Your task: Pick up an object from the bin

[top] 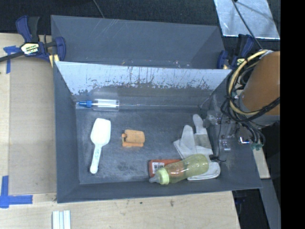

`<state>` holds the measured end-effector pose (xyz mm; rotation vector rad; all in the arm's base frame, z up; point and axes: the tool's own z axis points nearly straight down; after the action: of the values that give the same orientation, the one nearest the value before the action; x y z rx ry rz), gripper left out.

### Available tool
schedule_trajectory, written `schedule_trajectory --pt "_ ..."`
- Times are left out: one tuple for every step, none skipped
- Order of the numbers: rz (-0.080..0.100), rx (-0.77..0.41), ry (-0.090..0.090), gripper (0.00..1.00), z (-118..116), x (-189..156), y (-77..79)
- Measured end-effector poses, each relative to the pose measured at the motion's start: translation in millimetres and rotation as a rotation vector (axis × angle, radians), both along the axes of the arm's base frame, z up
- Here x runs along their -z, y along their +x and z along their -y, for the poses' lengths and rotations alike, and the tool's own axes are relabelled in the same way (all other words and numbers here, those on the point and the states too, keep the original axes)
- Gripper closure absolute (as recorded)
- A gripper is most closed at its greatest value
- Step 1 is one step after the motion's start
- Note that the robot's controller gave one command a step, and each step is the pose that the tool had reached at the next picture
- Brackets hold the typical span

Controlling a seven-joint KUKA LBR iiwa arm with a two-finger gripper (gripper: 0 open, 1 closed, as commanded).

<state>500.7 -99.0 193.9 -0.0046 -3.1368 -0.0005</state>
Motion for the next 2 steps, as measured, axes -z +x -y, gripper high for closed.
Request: schedule_trajectory --pt "0.008 -0.003 -0.001 0.0 -0.5 -4.6 1.6" --pt "0.015 0.01 -0.002 0.0 -24.1 42.5 42.5"
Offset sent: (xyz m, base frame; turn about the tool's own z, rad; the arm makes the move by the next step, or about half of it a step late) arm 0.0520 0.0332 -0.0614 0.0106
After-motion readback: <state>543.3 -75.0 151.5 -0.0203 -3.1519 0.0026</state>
